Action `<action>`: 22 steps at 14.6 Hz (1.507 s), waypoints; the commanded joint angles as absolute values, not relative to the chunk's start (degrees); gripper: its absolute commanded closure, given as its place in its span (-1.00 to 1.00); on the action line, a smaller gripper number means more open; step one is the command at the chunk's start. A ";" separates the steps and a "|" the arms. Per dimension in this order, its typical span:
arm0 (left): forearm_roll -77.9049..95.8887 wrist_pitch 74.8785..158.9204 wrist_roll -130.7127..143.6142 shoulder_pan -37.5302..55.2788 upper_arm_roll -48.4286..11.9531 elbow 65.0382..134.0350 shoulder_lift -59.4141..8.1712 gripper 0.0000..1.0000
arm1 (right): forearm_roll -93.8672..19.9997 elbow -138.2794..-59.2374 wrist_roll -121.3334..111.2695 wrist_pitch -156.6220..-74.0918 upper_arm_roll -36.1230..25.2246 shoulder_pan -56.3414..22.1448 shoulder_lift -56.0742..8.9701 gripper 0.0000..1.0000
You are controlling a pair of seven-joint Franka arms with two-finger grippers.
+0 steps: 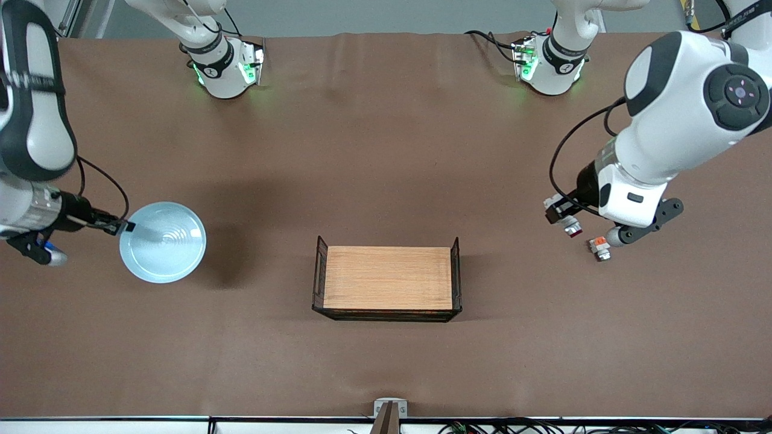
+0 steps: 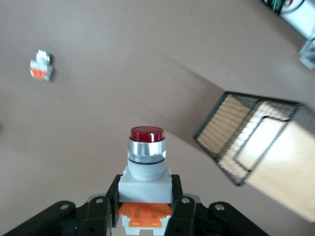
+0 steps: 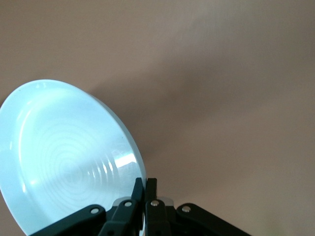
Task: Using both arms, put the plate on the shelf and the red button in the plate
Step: 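Lift the plate with the right gripper while the left gripper lifts the button, then carry the plate into the tray with the right gripper while the left gripper follows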
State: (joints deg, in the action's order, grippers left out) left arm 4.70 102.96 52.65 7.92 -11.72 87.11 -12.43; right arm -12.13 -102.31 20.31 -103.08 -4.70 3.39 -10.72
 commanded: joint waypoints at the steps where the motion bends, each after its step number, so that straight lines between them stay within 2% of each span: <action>1: 5.71 101.51 66.05 9.48 -13.44 81.67 -15.02 0.52 | -12.31 -96.62 39.31 -93.73 -4.75 -3.32 -7.82 1.00; 4: 5.36 101.78 75.91 13.26 -13.45 79.11 -16.70 0.52 | -12.39 -89.23 54.70 -86.77 -4.66 -9.64 -7.47 1.00; 6: 5.36 103.00 81.44 14.58 -13.54 79.01 -16.87 0.52 | -12.57 -86.58 64.72 -85.52 -4.66 -14.56 -7.65 1.00; 10: 4.49 109.59 94.63 18.62 -12.92 78.84 -17.84 0.52 | -12.39 -85.52 86.61 -89.37 -4.75 -25.73 -8.17 1.00; 13: 2.29 112.05 104.03 21.35 -12.75 75.25 -20.82 0.52 | -12.22 -83.68 101.03 -93.50 -4.75 -31.53 -10.54 1.00; 17: -2.55 116.01 117.57 24.61 -12.74 73.39 -22.41 0.52 | -11.60 -78.15 116.07 -97.55 -4.92 -38.04 -17.12 1.00; 22: -2.46 116.63 117.95 24.70 -13.36 73.04 -23.20 0.58 | -7.74 -73.75 126.55 -103.09 -4.92 -42.62 -24.68 1.00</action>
State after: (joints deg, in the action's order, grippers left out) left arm -1.39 116.57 117.54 24.41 -13.36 74.95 -22.32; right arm -9.46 -78.22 123.08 -102.82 -4.10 -41.04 -20.88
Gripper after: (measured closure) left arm 0.586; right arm 0.965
